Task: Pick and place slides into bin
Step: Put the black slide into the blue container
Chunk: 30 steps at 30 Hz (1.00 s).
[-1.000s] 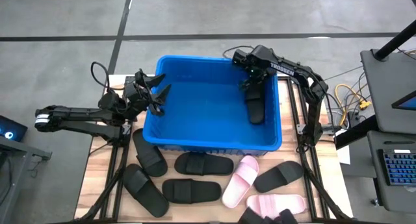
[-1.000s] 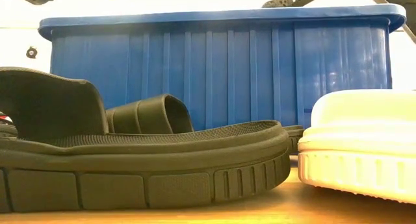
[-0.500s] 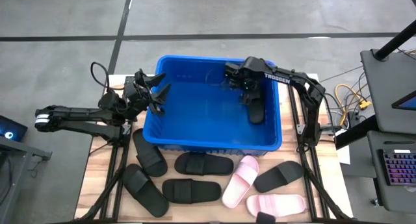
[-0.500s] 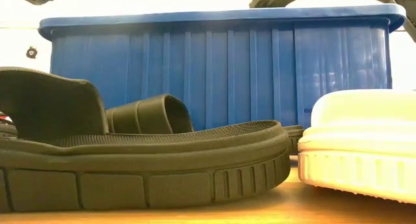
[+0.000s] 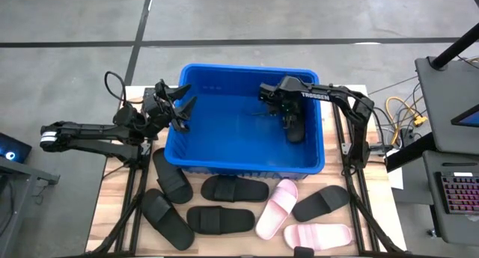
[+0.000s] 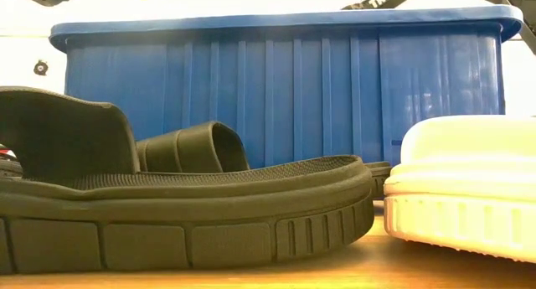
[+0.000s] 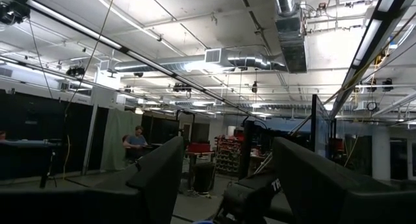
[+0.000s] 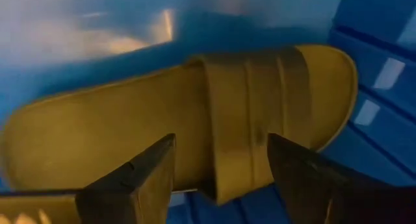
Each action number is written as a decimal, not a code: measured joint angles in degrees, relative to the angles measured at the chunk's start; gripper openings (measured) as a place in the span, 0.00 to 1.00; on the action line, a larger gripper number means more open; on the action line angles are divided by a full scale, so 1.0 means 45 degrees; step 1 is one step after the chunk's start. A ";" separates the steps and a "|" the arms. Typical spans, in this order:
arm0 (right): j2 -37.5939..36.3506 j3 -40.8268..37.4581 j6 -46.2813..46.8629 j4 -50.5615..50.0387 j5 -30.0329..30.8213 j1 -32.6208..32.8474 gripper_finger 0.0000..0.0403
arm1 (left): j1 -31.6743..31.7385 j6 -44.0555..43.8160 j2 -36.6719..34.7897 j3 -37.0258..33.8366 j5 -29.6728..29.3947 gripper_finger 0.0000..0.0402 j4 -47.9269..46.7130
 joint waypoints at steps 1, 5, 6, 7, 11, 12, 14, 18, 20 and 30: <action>0.0000 -0.0082 -0.0011 0.0104 0.0190 0.0020 0.57 | 0.0000 -0.0005 0.0000 0.0000 0.0001 0.56 -0.0008; 0.0000 -0.0493 -0.0338 0.0518 0.0461 0.0029 0.56 | 0.0001 -0.0005 0.0000 -0.0018 0.0000 0.56 -0.0010; 0.0000 -0.0604 -0.0341 0.0683 0.0638 0.0029 0.56 | 0.0000 -0.0005 0.0000 -0.0031 0.0003 0.56 -0.0011; 0.0000 -0.0717 -0.0325 0.0859 0.0952 0.0040 0.55 | 0.0000 -0.0005 0.0000 -0.0046 0.0001 0.56 -0.0015; 0.0000 -0.0929 -0.0239 0.1214 0.1605 0.0065 0.52 | 0.0000 -0.0005 0.0000 -0.0145 0.0000 0.56 -0.0024; 0.0000 -0.0929 -0.0238 0.1253 0.1572 0.0068 0.50 | 0.0000 -0.0005 0.0004 -0.0155 0.0000 0.56 -0.0029; 0.0000 -0.0925 -0.0238 0.1254 0.1437 0.0068 0.46 | 0.0000 -0.0005 0.0005 -0.0160 0.0000 0.56 -0.0032; 0.0000 -0.0915 -0.0238 0.1275 0.1215 0.0083 0.30 | 0.0000 -0.0005 0.0005 -0.0165 0.0000 0.56 -0.0027; 0.0000 -0.0909 -0.0244 0.1275 0.0734 0.0083 0.20 | 0.0000 -0.0005 0.0005 -0.0165 0.0000 0.56 -0.0024; -0.0521 -0.0915 0.0075 0.1907 0.0052 0.0098 0.03 | 0.0000 0.0000 0.0005 -0.0175 -0.0281 0.56 -0.0019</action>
